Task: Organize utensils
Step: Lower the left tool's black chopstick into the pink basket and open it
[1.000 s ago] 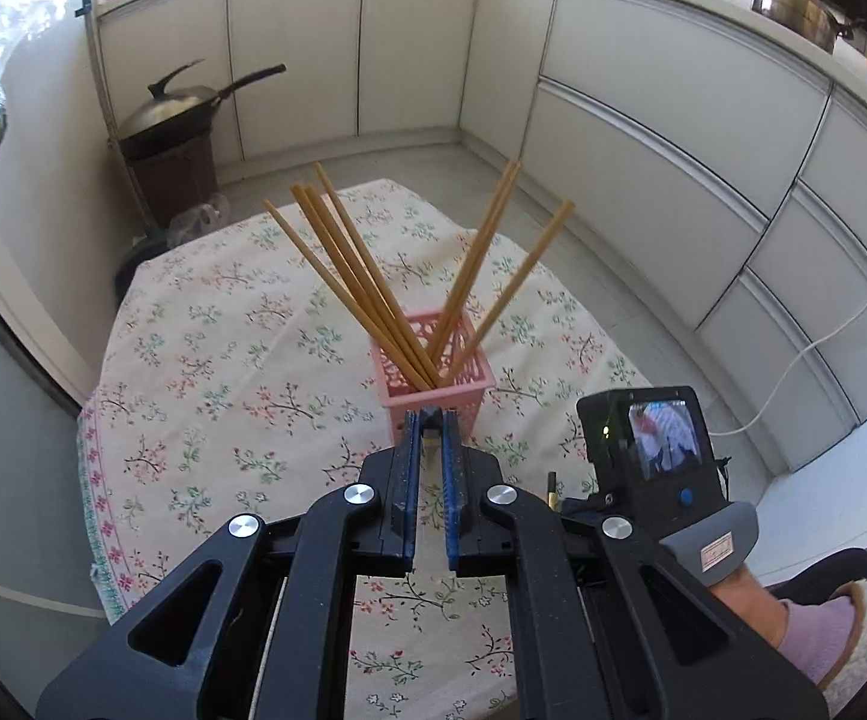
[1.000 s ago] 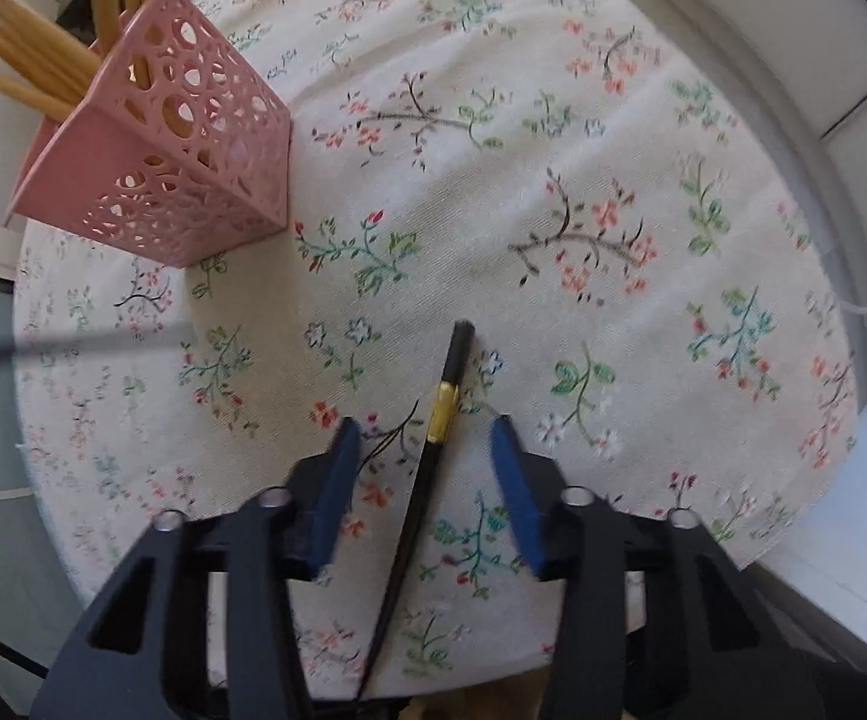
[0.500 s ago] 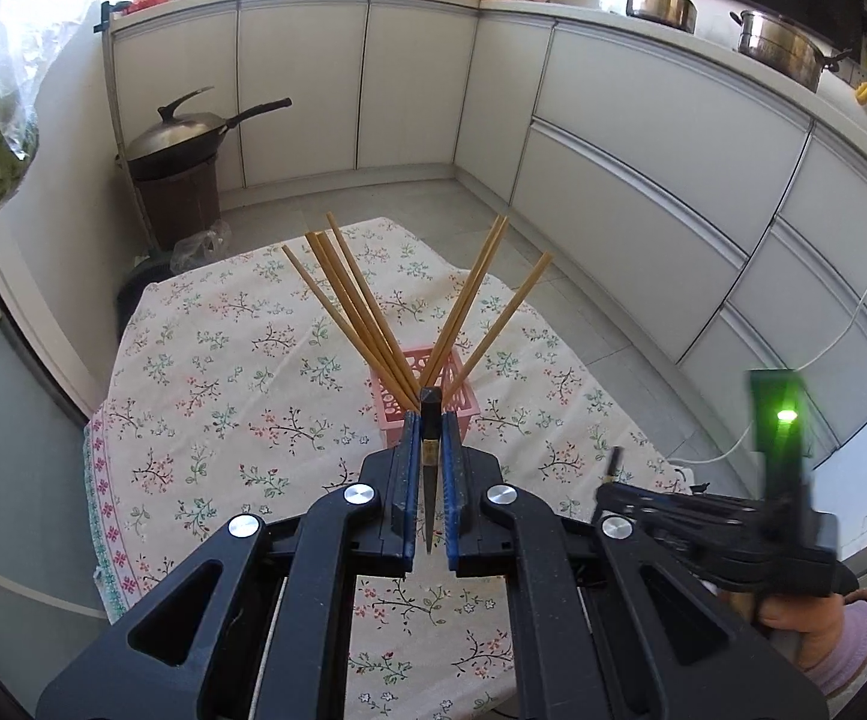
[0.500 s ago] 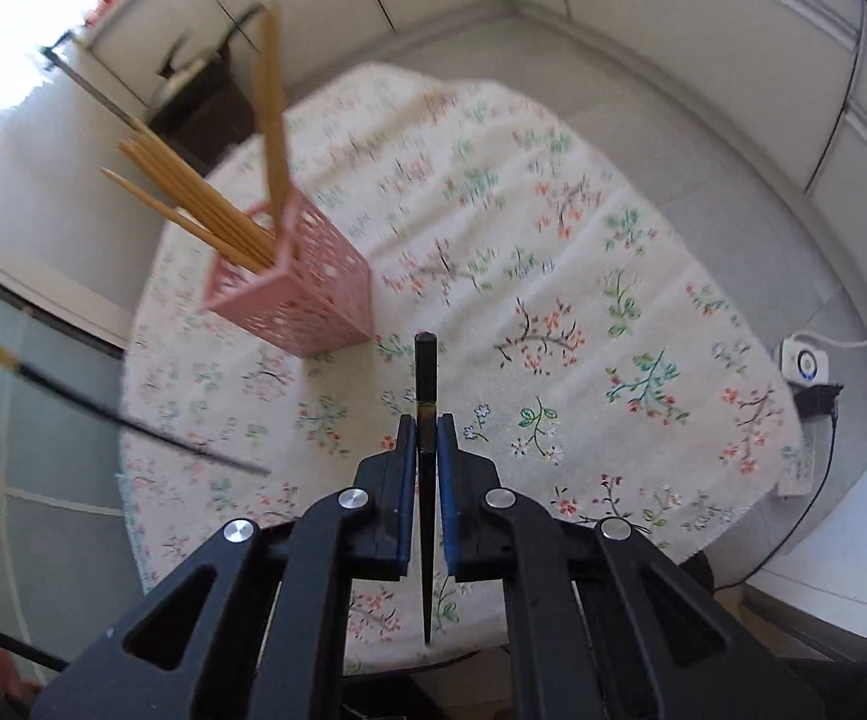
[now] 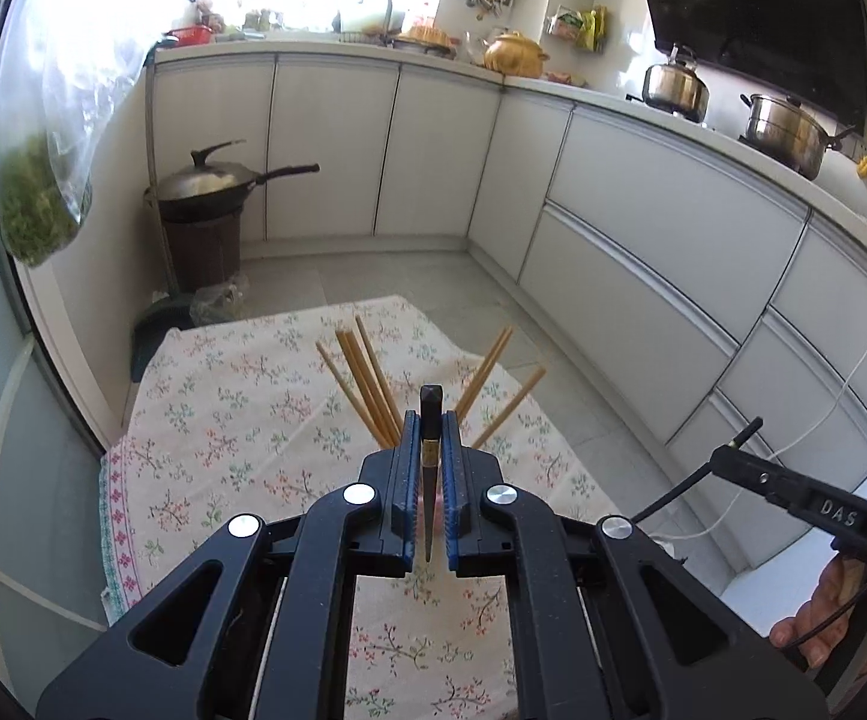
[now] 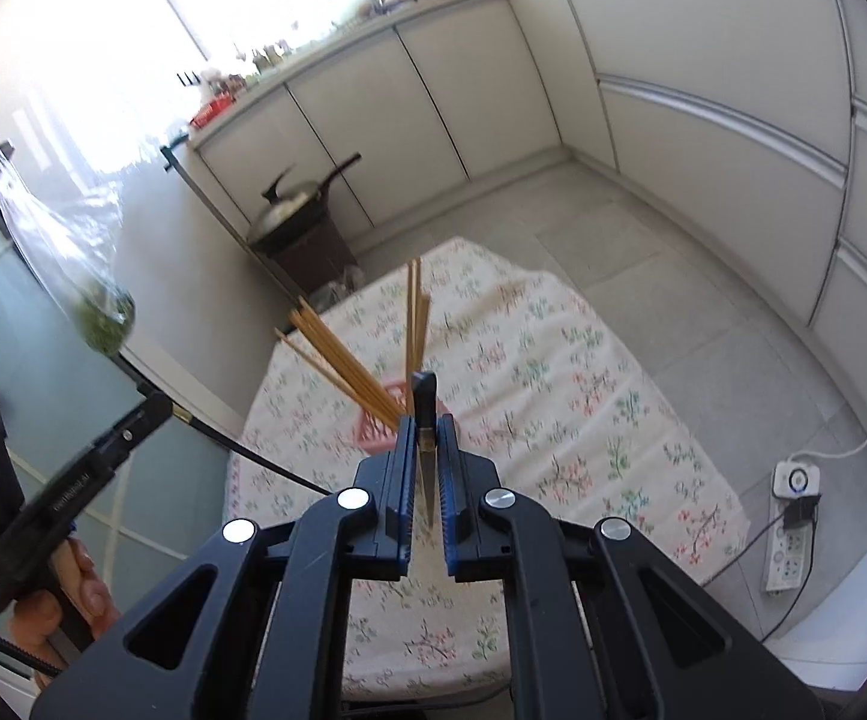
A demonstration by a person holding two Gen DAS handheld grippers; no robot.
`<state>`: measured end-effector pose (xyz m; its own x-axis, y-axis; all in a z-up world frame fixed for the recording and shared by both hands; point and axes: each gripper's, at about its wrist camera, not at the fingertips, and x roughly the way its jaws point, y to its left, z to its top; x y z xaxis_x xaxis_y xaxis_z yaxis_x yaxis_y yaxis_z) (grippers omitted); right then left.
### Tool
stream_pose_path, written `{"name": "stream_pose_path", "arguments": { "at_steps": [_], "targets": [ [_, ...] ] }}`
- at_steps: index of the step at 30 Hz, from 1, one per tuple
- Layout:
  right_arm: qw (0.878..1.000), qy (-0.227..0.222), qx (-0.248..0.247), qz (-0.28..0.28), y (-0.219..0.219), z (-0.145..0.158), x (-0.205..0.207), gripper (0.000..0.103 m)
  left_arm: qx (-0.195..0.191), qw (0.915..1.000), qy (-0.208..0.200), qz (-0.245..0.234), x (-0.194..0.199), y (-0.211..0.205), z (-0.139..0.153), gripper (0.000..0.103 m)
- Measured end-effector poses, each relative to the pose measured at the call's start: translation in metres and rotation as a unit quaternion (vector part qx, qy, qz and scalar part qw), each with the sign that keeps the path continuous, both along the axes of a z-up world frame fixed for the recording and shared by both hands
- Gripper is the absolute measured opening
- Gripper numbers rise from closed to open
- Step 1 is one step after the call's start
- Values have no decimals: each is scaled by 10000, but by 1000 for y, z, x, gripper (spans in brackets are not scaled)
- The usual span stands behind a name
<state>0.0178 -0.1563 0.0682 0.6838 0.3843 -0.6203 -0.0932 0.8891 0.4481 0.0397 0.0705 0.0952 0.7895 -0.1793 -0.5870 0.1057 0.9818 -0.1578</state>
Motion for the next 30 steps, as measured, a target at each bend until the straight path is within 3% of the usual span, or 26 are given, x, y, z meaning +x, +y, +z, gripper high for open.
{"name": "stream_pose_path", "arguments": {
  "at_steps": [6, 11, 17, 22, 30],
  "targets": [
    [9996, -146, 227, -68, -5, 24, 17, 7, -28, 9995, -295, 52, 20, -2, 22, 6],
    [9995, -202, 213, -68, -1, 27, 30, 7, -37, 9995, -289, 93, 42, -3, 24, 6],
    [9996, -115, 244, -5, 5, 27, 48, 7, 38, 9997, -130, 203, 67, -2, 9, 6],
    [9997, -95, 199, 43, 14, 26, 60, 7, -54, 9995, 238, 213, 85, 1, -16, 8],
    [9997, -125, 186, 113, 25, 30, 69, 7, -183, 9993, 30, 329, 72, 9, -4, 25]
  ]
}}
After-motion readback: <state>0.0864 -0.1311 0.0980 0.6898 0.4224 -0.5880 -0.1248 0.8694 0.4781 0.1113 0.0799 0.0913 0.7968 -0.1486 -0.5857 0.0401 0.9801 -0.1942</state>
